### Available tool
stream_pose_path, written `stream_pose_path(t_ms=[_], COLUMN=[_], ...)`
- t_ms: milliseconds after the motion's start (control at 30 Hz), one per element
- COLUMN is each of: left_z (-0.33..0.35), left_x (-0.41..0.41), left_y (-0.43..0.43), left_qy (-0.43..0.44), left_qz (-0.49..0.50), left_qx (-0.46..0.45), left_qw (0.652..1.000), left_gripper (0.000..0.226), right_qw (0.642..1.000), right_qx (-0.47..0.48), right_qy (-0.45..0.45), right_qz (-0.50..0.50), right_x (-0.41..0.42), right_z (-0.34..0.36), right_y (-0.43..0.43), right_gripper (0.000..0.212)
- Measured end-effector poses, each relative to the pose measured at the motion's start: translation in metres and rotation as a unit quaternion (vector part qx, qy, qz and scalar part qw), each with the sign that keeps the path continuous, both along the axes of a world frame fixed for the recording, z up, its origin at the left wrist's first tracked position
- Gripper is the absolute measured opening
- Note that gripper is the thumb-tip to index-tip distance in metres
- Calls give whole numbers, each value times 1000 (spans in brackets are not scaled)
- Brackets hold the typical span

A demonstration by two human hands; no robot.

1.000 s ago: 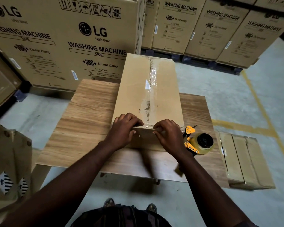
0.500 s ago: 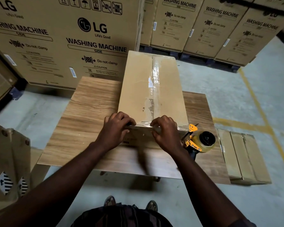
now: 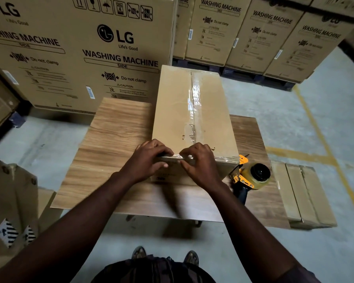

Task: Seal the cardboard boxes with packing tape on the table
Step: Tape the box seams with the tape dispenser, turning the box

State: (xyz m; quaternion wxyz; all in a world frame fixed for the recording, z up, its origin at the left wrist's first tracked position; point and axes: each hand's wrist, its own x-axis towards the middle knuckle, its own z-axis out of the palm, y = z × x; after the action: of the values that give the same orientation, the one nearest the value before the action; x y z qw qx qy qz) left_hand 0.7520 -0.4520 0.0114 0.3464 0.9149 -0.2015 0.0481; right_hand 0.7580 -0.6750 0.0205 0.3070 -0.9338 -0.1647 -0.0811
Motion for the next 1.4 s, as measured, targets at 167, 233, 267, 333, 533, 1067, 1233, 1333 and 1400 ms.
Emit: stream_pose_path(t_ms=[167,233,267,333,533,1067,1233,1333,1400], left_z=[-2,-8,-10,-14,-14,-45,-51,-47,-41], left_x=[0,-6,-9,-15,-20,-45,-36,-40,-45], left_y=[7,11,12,14,6,-2,10,5,-10], left_qy=[-52,-42,-29,1,89,205,233,169,180], left_qz=[49,72,87,122,215,206,276,280,219], left_qx=[-58,-89,-102,-132,-247,-264,-202,-181,-178], left_qw=[996,993,991,984,941,920,910,927,942], left_gripper=[27,31,33,38,33,26,24,60,80], right_qw=[1000,999,999,998,1000,992,995,994,992], right_qx=[-17,-11,-7,-13,-1,-79,-83,-66,-67], right_qy=[-20,-35,-41,-43,9,31,35,45,46], right_qz=[15,-5,-15,-34,-11,-92,-52,-71,-92], right_x=[1,-3,-6,-10,-4,-3,-4,-4,-5], right_z=[0,-7,-11,-13,3,5,3,4,4], right_y=[26,26,25,27,56,85,75,79,84], right_gripper=[19,18,19,26,20,40,34,43,46])
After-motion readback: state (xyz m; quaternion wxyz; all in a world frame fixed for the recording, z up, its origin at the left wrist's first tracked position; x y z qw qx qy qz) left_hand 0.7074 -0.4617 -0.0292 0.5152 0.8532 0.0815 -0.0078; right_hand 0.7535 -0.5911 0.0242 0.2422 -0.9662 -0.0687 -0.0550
